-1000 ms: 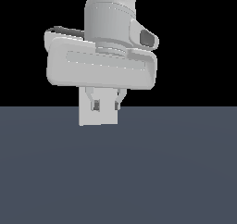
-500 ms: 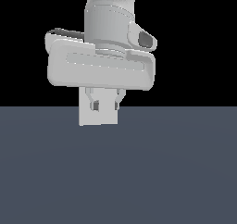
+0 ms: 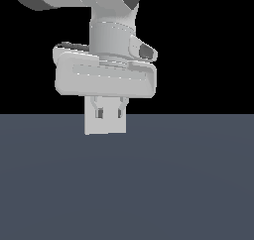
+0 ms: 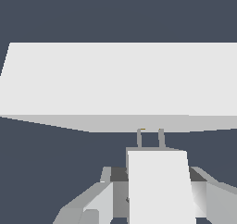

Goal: Plug the charger into the wall socket.

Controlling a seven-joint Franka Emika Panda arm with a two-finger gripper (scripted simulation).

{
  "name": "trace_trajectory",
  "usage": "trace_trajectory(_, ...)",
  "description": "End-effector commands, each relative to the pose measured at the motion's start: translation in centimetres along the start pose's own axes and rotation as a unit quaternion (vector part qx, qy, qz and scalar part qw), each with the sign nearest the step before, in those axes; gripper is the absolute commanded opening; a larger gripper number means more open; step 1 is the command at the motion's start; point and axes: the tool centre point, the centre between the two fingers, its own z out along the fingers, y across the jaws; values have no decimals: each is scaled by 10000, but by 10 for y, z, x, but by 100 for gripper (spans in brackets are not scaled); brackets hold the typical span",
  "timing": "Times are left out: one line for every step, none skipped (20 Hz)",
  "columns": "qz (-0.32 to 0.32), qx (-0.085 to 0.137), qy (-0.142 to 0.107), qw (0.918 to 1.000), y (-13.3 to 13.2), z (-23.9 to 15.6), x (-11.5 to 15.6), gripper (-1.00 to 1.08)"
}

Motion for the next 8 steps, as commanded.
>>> trace_trajectory(0,-1,1,10000,0,2,7,-100)
trace_trajectory(0,-1,1,10000,0,2,9,-100)
trace_trajectory(0,-1,1,10000,0,3,10,-100)
trace_trajectory(0,-1,1,10000,0,3,12,-100)
trace_trajectory(3,1,2,10000,0,3,12,-100)
trace_trajectory(3,1,2,10000,0,3,12,-100)
trace_trajectory(4,4,3,10000,0,3,12,-100)
trace_trajectory(4,4,3,10000,0,3,12,-100)
